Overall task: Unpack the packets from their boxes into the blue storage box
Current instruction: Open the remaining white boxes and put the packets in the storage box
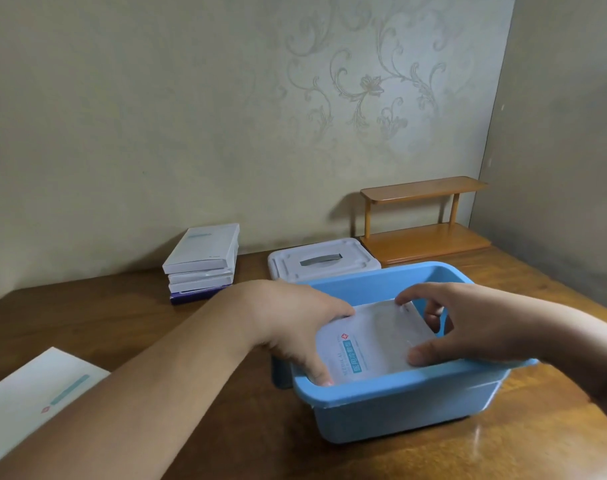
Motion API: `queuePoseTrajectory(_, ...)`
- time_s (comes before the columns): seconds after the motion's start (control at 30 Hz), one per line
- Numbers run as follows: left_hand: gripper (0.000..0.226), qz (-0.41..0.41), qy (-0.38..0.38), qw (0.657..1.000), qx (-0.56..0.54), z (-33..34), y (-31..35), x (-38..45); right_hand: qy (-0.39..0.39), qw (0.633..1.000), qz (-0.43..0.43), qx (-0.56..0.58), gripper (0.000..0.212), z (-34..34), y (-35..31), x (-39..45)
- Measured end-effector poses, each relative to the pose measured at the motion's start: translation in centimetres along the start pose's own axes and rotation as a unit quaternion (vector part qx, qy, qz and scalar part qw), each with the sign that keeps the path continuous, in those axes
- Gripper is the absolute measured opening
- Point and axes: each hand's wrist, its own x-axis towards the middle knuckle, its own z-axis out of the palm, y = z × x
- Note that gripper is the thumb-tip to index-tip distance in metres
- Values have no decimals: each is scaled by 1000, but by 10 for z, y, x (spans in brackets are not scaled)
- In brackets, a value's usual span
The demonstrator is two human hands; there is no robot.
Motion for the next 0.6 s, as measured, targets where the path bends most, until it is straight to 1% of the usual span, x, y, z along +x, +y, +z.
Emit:
queuePoseTrajectory(0.1,97,7,-14,1000,-26,-4,-2,-1,-1,1000,-8,-2,95,-1,2,1)
queuePoseTrajectory(0.23,96,26,-62,993,-95,-18,-11,-10,0,1000,-8,-5,97,-2,4,2)
queuePoseTrajectory(0.33,89,29,-75,994,-75,-20,-6,-8,-11,1000,-8,-7,97,-3,2,3)
queuePoseTrajectory(0.5,67,28,-87,995,-30,-18,4,8,-18,1000,-4,-15,97,-4,-1,2)
queuePoseTrajectory(0.6,65,23,-75,996,-37,-16,0,6,-16,1000,-2,-21,98,-5,-3,0)
